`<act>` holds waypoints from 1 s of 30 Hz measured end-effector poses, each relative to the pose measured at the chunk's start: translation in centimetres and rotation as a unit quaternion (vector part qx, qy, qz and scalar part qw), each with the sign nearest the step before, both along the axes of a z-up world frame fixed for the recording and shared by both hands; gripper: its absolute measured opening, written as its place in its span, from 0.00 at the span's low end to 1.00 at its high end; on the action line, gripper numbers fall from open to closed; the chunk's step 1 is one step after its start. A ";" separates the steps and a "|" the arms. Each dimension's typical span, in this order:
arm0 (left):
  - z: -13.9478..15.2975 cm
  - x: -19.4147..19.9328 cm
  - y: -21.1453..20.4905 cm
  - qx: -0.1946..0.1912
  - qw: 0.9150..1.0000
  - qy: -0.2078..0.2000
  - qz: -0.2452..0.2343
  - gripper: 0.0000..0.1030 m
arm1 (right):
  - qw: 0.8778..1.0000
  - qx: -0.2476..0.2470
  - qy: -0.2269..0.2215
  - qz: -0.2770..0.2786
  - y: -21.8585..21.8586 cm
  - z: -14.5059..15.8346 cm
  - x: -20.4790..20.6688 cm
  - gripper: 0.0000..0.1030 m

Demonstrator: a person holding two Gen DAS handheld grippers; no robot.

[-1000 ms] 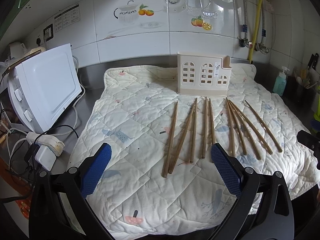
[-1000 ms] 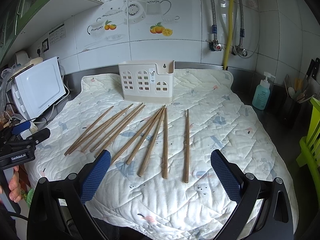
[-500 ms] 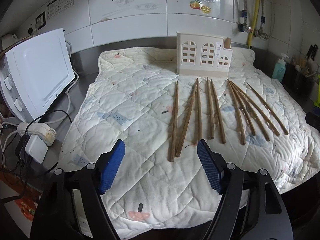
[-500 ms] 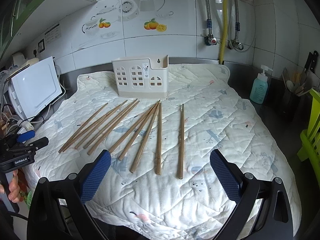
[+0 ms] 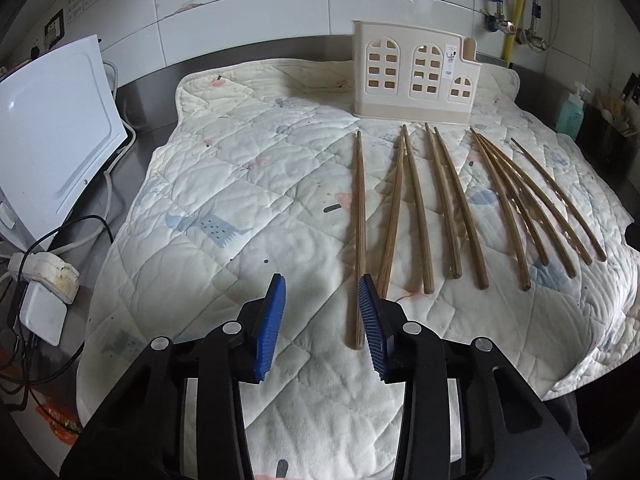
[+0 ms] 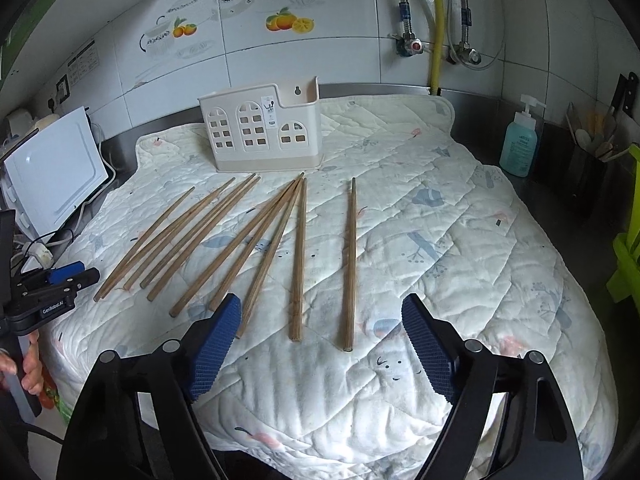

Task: Organize utensils
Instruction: 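Lower the right tool and close it on one chopstick while the left tool grasps another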

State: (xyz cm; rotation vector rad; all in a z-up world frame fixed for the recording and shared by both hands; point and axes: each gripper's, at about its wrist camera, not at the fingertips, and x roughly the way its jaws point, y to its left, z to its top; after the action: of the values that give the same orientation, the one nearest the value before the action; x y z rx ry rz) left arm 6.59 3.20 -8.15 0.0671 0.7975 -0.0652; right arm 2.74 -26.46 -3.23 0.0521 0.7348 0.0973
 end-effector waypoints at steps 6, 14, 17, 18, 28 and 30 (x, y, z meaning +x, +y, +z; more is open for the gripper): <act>-0.6 1.1 -0.9 -0.001 1.000 0.008 -0.017 0.30 | 1.000 0.001 0.006 -0.003 -0.4 -0.5 0.8 0.69; -1.7 2.4 -1.1 -0.002 0.999 0.022 -0.029 0.23 | 1.000 0.004 0.019 -0.004 -0.6 -1.3 1.5 0.64; -1.8 2.4 -1.0 -0.008 0.999 0.022 -0.027 0.23 | 1.000 0.005 0.020 -0.004 -0.8 -1.6 1.7 0.61; -1.7 2.4 -1.1 -0.009 0.999 0.022 -0.028 0.23 | 1.000 0.006 0.022 -0.004 -0.9 -1.7 1.8 0.60; -1.9 2.3 -2.3 0.025 0.999 0.014 -0.035 0.21 | 0.999 0.017 0.036 -0.009 -1.7 -3.0 2.9 0.38; -1.9 2.3 -2.4 0.028 0.999 0.013 -0.036 0.20 | 0.999 0.018 0.041 -0.012 -1.9 -3.2 3.1 0.34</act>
State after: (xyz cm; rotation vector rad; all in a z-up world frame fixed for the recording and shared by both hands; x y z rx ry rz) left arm 8.90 0.75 -10.01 0.1489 0.8229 -0.1121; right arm 5.87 -28.37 -6.43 0.1002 0.8140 0.0869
